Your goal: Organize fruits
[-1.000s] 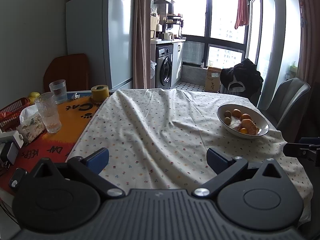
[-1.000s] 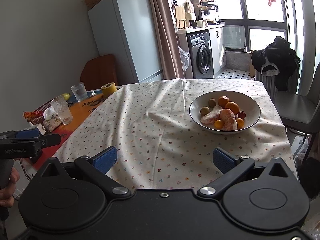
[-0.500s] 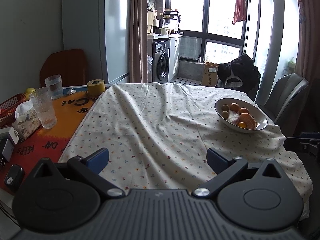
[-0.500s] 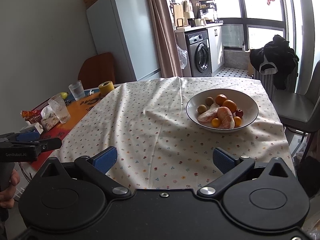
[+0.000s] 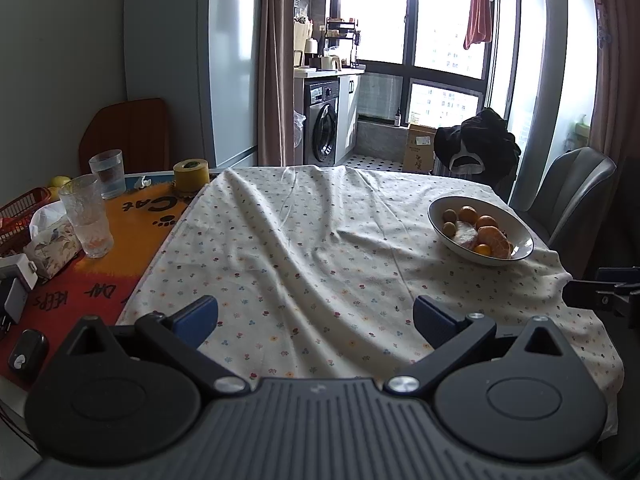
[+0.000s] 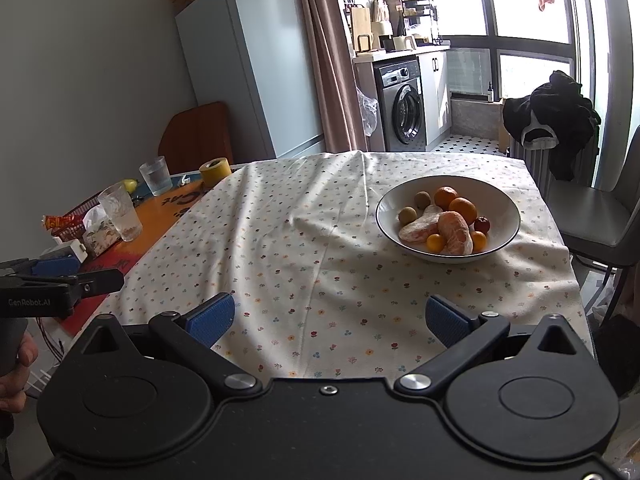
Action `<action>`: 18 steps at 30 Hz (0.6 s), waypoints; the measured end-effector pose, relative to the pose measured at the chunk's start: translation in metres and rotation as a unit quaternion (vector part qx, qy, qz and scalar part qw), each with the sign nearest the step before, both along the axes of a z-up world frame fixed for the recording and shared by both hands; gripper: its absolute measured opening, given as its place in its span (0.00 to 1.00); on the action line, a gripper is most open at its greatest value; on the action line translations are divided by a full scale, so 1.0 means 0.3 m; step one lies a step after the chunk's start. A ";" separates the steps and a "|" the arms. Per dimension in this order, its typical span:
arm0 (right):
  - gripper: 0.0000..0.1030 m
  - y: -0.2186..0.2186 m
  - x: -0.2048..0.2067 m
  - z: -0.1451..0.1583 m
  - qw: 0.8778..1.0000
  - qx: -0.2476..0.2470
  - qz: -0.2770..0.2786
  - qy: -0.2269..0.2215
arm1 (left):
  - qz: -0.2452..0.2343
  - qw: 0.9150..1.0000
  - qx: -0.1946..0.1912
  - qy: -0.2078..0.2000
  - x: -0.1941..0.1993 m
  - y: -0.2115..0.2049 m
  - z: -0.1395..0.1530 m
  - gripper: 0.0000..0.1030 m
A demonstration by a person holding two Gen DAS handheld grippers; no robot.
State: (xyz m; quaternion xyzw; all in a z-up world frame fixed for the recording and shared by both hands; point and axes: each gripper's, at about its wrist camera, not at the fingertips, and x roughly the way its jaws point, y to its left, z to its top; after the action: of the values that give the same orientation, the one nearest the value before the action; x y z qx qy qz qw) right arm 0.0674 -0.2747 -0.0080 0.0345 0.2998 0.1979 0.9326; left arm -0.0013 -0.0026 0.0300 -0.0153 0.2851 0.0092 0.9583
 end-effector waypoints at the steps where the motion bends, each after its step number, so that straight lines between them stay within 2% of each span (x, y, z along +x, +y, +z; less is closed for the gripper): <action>1: 1.00 0.000 0.000 -0.002 1.000 0.000 0.001 0.000 | -0.001 1.000 0.000 0.000 0.000 0.000 0.000 1.00; 18: 1.00 0.004 -0.007 0.000 1.000 -0.002 0.003 0.000 | 0.002 1.000 -0.006 -0.002 -0.009 0.005 0.023 1.00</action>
State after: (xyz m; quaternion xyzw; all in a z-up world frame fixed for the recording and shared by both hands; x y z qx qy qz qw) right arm 0.0652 -0.2734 -0.0080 0.0315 0.3004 0.2005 0.9319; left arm -0.0041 -0.0010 0.0368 -0.0215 0.2830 0.0093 0.9588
